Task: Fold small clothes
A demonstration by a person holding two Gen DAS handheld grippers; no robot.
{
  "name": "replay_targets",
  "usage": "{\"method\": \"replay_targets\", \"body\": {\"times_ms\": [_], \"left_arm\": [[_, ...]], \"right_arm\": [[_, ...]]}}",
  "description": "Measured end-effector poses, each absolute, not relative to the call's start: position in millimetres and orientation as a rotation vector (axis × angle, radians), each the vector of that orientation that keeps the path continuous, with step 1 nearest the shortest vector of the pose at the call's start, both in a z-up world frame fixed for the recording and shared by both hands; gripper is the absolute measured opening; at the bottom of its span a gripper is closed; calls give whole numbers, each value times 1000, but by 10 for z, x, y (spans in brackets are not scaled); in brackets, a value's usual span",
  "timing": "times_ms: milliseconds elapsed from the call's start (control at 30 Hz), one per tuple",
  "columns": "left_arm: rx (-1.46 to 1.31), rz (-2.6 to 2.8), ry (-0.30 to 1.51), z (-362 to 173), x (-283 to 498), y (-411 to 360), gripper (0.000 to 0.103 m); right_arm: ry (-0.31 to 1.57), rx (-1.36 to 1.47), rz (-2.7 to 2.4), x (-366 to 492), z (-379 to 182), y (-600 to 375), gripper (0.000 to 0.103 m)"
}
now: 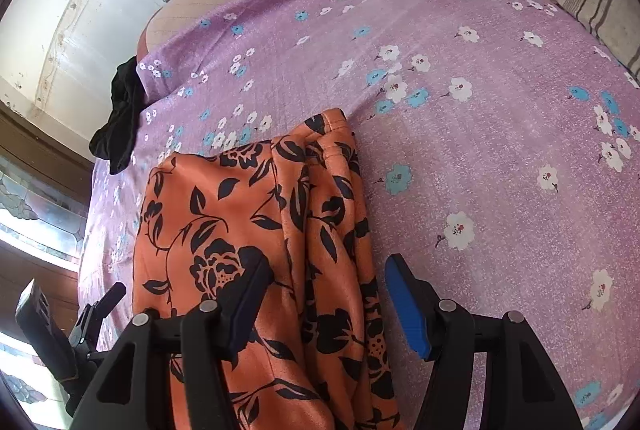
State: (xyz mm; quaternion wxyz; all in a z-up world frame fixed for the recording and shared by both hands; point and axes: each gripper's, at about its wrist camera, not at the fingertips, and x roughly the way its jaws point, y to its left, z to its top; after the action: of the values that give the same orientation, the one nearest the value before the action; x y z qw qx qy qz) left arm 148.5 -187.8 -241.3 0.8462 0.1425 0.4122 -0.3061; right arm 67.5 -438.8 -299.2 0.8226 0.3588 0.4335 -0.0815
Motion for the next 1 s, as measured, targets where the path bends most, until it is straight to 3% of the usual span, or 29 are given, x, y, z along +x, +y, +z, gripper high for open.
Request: {"method": "replay_targets", "body": {"times_ms": [767, 1000], "left_arm": [[259, -657, 896, -2441, 1492, -1841, 103], [109, -757, 1005, -2426, 1689, -1661, 103]], "right_arm": [[890, 778, -129, 630, -3056, -4522, 65], [897, 816, -95, 628, -3124, -4595, 65]]}}
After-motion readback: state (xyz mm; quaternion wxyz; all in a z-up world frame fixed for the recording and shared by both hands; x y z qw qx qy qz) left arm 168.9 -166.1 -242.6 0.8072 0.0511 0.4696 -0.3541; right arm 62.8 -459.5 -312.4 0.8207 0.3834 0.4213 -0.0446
